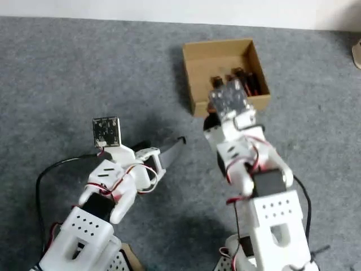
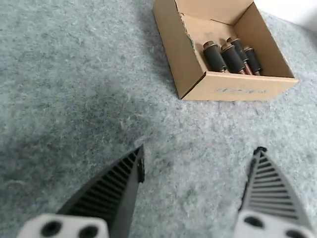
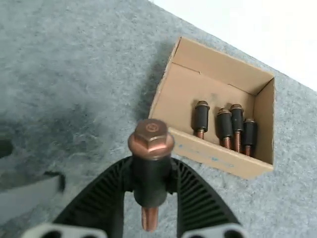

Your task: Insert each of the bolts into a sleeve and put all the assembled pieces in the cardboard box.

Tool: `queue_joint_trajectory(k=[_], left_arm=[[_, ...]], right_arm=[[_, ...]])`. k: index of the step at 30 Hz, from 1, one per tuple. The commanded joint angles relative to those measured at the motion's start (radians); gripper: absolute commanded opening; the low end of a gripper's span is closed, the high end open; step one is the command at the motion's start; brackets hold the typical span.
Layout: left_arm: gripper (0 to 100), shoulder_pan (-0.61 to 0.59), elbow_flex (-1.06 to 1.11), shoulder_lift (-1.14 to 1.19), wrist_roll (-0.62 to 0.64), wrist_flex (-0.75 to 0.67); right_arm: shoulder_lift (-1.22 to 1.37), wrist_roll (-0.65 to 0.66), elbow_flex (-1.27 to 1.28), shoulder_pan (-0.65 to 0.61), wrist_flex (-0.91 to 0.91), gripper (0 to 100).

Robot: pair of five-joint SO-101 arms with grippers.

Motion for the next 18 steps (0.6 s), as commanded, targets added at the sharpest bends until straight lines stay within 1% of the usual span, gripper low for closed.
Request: queue_joint_trajectory(k=[1, 16, 18], left_arm=[[32, -0.008, -0.005, -0.008, -0.008, -0.02], [32, -0.005, -0.004, -0.008, -0.009, -0.02], [32, -0.004, -0.002, -0.008, -0.035, -0.02]], right_arm=[[0.093, -0.005, -0.154, 0.016, -0.031, 0.5], [0.561, -0.005, -0.555, 0.018, -0.031, 0.5], [0.622, -0.003, -0.61, 0.019, -0.031, 0.5]])
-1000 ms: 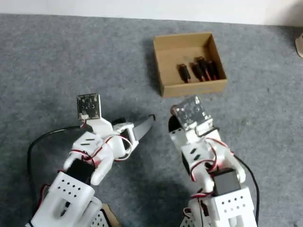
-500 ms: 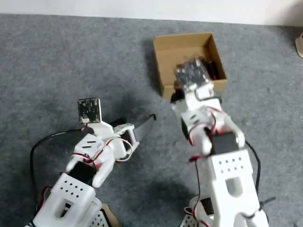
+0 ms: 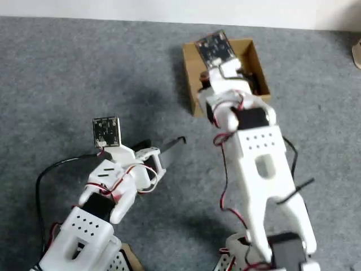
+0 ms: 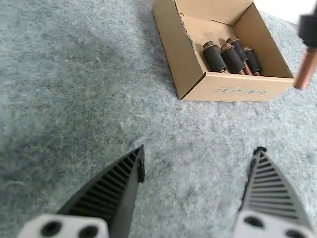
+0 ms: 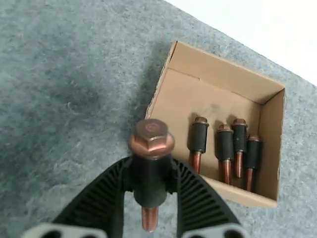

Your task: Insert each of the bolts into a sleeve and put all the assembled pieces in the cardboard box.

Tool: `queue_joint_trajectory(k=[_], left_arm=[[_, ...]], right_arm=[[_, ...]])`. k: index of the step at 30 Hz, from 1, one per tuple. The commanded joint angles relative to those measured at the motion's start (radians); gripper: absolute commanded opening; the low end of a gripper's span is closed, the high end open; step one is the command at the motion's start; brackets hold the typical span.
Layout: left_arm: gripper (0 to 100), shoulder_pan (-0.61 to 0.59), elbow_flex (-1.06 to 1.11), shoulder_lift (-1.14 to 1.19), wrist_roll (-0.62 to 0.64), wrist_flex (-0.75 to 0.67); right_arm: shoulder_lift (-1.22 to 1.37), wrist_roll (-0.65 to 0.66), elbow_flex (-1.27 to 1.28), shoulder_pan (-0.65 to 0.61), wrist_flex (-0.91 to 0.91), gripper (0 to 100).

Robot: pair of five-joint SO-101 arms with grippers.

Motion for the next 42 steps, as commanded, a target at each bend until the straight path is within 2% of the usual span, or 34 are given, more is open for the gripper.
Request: queue_joint_trajectory(k=[1, 10, 24, 40, 42], left_arm=[[32, -0.002, -0.002, -0.007, -0.038, -0.018], [32, -0.004, -0.002, -0.007, -0.048, -0.018], [32, -0.002, -0.002, -0.007, -0.049, -0.018], [32, -0.002, -0.002, -0.007, -0.049, -0.018], [32, -0.002, -0.002, -0.007, -0.049, -0.018]], right_arm=[[0.07, -0.003, -0.153, 0.015, -0.031, 0.5], [0.328, -0.009, -0.361, 0.062, -0.031, 0.5], [0.662, -0.009, -0.688, 0.068, -0.025, 0.5], [0.842, -0.015, -0.789, 0.07, -0.031, 0.5], [0.858, -0.051, -0.802, 0.073, -0.033, 0.5]])
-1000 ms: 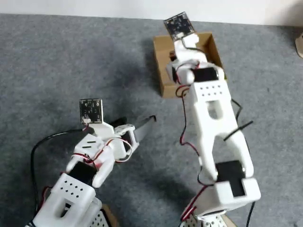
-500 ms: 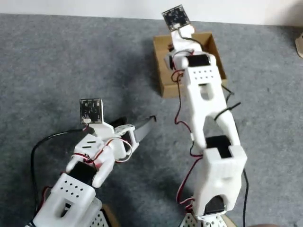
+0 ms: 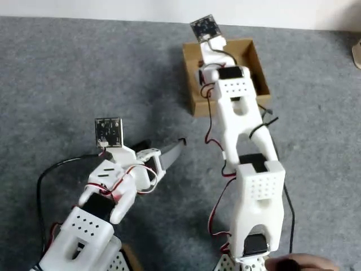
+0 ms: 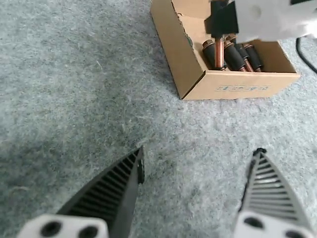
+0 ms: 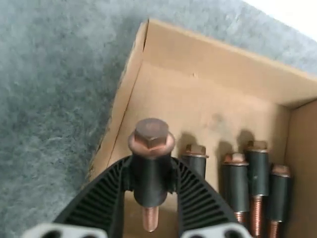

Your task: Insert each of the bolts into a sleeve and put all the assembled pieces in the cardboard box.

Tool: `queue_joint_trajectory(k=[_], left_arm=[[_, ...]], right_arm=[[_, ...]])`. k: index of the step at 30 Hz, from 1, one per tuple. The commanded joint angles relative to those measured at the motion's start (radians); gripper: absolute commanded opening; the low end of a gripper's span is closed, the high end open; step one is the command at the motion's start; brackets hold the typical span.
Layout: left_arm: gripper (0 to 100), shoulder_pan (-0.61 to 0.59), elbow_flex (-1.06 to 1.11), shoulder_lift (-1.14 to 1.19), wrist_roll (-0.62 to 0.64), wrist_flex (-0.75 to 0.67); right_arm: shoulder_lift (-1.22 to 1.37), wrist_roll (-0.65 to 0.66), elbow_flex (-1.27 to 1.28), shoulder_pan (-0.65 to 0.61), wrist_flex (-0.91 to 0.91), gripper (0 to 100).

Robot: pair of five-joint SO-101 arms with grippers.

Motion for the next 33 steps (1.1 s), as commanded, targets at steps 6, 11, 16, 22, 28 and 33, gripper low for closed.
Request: queue_joint_trajectory(k=[6, 11, 16, 22, 28, 33], left_arm=[[32, -0.002, -0.005, -0.007, -0.006, -0.018], [32, -0.002, -0.005, -0.007, -0.006, -0.018], [32, -0.002, -0.005, -0.007, -0.006, -0.018], [32, -0.002, -0.005, -0.007, -0.006, -0.018], [32, -0.002, -0.005, -0.007, -0.006, -0.018], [32, -0.002, -0.005, -0.007, -0.006, -0.018]], right_arm=[[0.036, -0.078, -0.124, 0.012, -0.027, 0.5], [0.085, -0.081, -0.124, 0.012, -0.031, 0.5], [0.134, -0.121, -0.124, 0.015, -0.031, 0.5], [0.18, -0.123, -0.124, 0.025, -0.031, 0.5], [0.229, -0.123, -0.124, 0.031, -0.031, 0.5], [0.226, -0.123, -0.124, 0.031, -0.031, 0.6]])
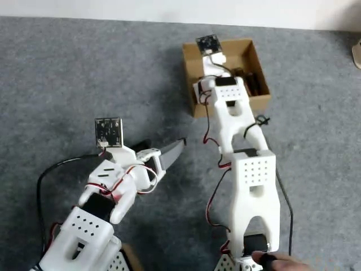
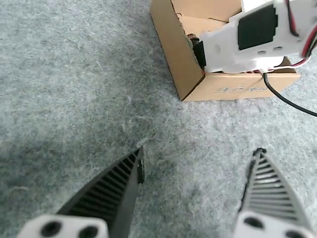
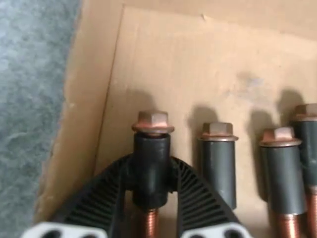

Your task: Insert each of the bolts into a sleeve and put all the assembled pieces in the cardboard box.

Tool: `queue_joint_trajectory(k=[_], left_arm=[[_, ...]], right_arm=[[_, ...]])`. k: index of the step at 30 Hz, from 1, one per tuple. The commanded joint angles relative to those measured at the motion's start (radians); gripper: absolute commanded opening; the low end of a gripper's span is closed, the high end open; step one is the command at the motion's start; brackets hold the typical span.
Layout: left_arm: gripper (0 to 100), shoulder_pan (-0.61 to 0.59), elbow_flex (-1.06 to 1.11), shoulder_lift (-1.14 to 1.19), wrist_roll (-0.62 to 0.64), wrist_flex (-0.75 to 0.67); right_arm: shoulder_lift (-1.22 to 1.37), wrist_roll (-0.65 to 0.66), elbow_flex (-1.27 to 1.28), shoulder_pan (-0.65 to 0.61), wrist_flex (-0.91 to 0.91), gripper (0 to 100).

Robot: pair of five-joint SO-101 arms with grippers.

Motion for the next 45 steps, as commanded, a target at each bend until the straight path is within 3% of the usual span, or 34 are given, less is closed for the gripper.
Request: queue_joint_trajectory(k=[1, 7, 23, 30, 45], left_arm=[[32, -0.002, -0.005, -0.007, -0.005, -0.018], [32, -0.002, -0.005, -0.007, -0.005, -0.018], [32, -0.002, -0.005, -0.007, -0.005, -0.018], [32, -0.002, -0.005, -0.007, -0.005, -0.018], [32, -0.001, -0.005, -0.007, -0.006, -0.018]], right_arm=[[-0.024, -0.006, -0.033, 0.016, -0.01, 0.6], [-0.058, -0.035, -0.03, 0.015, -0.007, 7.2], [-0.062, -0.041, -0.033, 0.007, -0.007, 7.7], [-0.064, -0.074, -0.064, 0.007, -0.002, 13.1], [-0.062, -0.075, -0.314, -0.028, 0.208, 13.1]])
